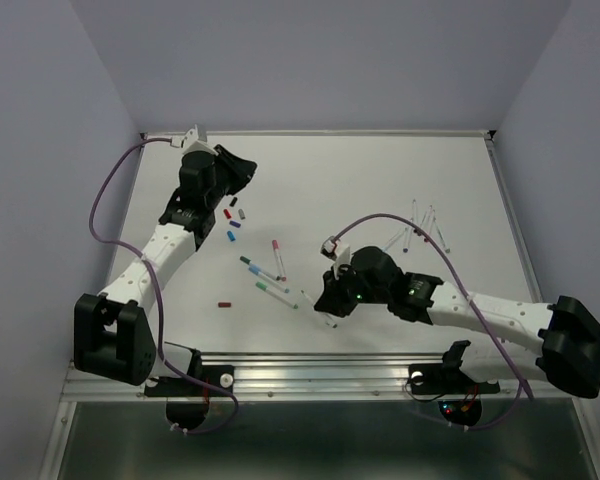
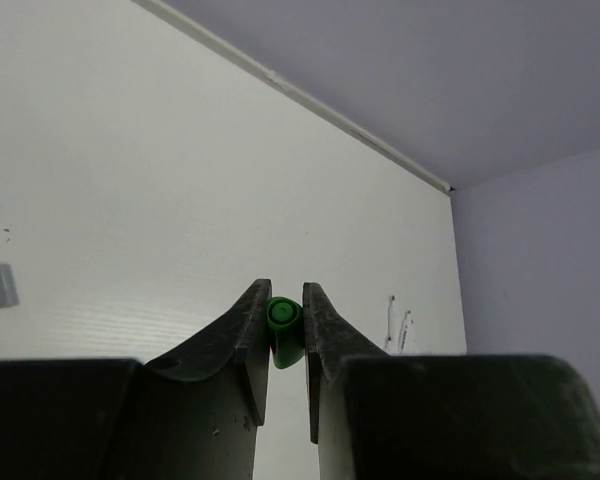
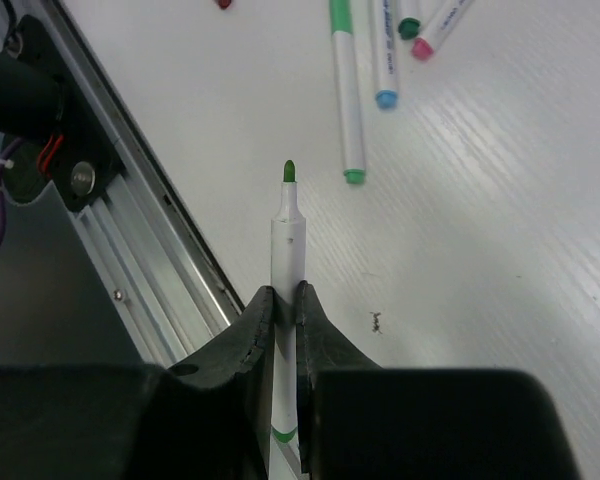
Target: Open the pen caps
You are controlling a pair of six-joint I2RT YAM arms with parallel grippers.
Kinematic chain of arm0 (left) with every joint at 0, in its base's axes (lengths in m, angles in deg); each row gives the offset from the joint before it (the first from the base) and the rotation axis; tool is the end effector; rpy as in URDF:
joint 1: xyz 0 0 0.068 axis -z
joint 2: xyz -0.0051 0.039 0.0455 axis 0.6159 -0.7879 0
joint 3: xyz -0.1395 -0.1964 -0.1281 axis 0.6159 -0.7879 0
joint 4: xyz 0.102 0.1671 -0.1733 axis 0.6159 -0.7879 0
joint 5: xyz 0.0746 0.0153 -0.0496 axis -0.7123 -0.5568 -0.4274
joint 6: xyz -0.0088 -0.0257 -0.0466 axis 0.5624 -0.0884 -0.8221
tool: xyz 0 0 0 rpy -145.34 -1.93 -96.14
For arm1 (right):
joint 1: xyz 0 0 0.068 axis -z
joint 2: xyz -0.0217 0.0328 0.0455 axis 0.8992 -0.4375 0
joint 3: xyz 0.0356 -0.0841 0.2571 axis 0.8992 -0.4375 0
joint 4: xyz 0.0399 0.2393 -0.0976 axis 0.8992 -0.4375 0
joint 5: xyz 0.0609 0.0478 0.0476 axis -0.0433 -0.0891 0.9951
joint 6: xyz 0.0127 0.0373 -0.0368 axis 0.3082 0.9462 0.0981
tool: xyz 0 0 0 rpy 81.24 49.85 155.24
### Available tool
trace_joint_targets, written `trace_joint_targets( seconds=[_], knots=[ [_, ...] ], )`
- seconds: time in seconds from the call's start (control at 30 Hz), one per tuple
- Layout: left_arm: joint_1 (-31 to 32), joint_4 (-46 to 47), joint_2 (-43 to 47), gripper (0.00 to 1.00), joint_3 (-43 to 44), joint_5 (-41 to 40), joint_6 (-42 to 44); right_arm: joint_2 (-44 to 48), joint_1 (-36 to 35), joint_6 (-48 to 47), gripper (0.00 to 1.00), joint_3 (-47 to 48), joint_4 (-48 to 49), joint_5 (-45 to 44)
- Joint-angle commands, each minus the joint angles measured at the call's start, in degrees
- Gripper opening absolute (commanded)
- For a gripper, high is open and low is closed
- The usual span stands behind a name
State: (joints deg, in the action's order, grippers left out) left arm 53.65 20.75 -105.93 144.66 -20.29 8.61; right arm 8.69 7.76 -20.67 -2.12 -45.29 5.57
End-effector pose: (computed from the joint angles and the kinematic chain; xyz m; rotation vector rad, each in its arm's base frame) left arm 0.3081 -0.0890 0.3401 -0.3582 1.6940 -0.8352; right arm 0.1346 0.2169 0.2290 -0.8598 2.1454 0.9862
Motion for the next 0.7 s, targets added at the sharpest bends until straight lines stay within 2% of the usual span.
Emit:
trace_joint_targets(
  seconds=[0.0,0.1,0.23,0.33,0.43,0.53,0.57,0.67],
  knots=[
    [-0.69,-4.50,0.97,0.00,-2.13,-2.62,3.01,1.36,3.28,0.03,0.01,1.77,-1.21,-6.14],
    [-1.31,-6.87,1.14,0.00,-4.33,-3.67,4.15,1.45,11.00,-0.41,0.01,1.60,-1.21,-4.82],
    [-2.10,-10.48,0.53,0.00,-5.57,-7.89,4.42,1.01,16.64,-1.38,0.01,1.86,-1.65,-7.44],
    [-2.54,-12.50,-0.87,0.00,-5.83,-10.52,4.42,-0.74,20.60,-1.64,0.01,3.08,-3.05,-12.89],
    [-3.07,-15.40,-4.03,0.10,-4.78,-12.38,4.77,-3.37,24.46,-1.64,0.01,4.49,-4.29,-17.30],
    [-3.95,-18.57,-7.46,0.13,-3.55,-13.87,4.51,-5.57,26.67,-1.03,0.01,5.20,-5.16,-21.67],
    [-4.21,-18.92,-8.60,0.13,-3.63,-14.14,4.42,-6.10,27.54,-0.50,0.01,5.81,-5.95,-26.04],
    [-5.00,-18.05,-10.28,0.14,-4.25,-14.49,4.59,-8.74,31.06,0.29,0.01,7.04,-9.20,-29.59]
  ],
)
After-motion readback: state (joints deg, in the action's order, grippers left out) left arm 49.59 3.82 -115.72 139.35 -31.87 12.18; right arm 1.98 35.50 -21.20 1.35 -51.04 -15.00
